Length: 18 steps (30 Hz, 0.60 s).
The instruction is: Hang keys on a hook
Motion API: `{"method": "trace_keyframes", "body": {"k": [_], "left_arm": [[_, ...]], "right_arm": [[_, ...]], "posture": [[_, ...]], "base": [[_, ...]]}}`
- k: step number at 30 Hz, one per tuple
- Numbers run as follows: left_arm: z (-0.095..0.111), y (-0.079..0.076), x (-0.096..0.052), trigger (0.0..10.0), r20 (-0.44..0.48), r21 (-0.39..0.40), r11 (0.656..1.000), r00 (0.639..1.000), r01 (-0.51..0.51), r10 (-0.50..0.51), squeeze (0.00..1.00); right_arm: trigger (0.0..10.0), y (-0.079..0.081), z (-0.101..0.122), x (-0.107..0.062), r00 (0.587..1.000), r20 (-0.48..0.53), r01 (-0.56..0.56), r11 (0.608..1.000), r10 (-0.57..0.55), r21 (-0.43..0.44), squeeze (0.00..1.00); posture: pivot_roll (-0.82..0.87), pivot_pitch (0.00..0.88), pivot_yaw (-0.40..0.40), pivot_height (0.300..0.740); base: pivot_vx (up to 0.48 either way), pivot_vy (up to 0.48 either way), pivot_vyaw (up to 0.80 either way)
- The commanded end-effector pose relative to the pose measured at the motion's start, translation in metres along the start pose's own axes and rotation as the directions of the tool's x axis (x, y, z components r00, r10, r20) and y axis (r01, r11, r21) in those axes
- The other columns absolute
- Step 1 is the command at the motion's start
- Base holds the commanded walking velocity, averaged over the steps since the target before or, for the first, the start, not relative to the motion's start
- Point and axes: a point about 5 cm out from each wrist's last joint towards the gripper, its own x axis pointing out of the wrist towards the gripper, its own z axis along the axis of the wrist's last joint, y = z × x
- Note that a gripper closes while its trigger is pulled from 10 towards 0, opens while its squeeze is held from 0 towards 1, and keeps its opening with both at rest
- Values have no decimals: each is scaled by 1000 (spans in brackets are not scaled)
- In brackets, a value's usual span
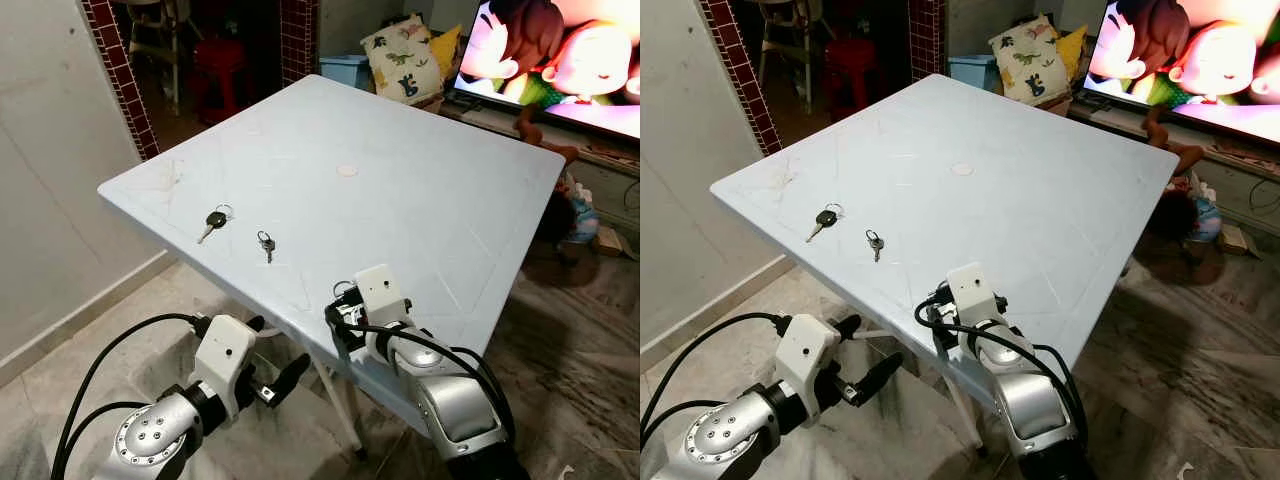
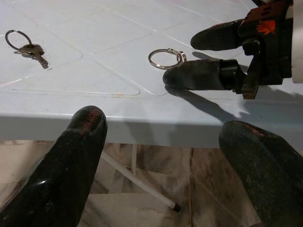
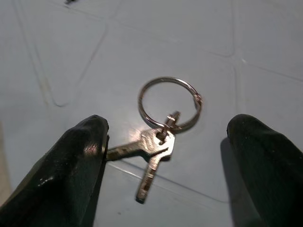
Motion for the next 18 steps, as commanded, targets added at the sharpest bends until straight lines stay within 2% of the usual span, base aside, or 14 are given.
{"method": "trace_keyframes", "body": {"k": [1,3,4,5,6,7,10,18], "left_arm": [[2,-3,-1,10000,0,14,1000,1000,7,-7,0],[3,-4,0,10000,2,12,1000,1000,7,-7,0],[3,-4,0,10000,3,11,1000,1000,7,-7,0],[3,-4,0,10000,3,11,1000,1000,7,-7,0],[3,-5,0,10000,3,11,1000,1000,8,-8,0],[3,-5,0,10000,2,11,1000,1000,8,-8,0],[3,-4,1,10000,4,14,1000,1000,8,-8,0],[4,-4,2,10000,4,14,1000,1000,6,-6,0]], "right_arm": [[10000,-3,0,2,1000,-2,13,1000,-13,-5,0],[10000,-3,-2,3,1000,-6,17,1000,-17,-2,0],[8118,-4,-2,4,1000,-9,19,1000,-19,4,0],[8118,-4,-3,4,1000,-10,19,1000,-19,6,0],[549,-5,-4,5,1000,-14,21,1000,-21,20,0],[0,-5,-5,6,1000,-17,18,999,-17,32,0],[0,-6,-12,8,999,-41,10,996,-6,91,0],[0,-6,-14,11,999,-51,-11,989,19,148,0]], "posture": [[132,20,-32,740],[133,24,-33,740],[132,24,-32,740],[132,24,-32,740],[131,26,-31,740],[131,26,-31,740],[132,28,-32,740],[132,29,-32,740]], "base": [[0,0,0],[0,0,0],[0,0,0],[0,0,0],[0,0,0],[0,0,0],[0,0,0],[0,0,0]]}}
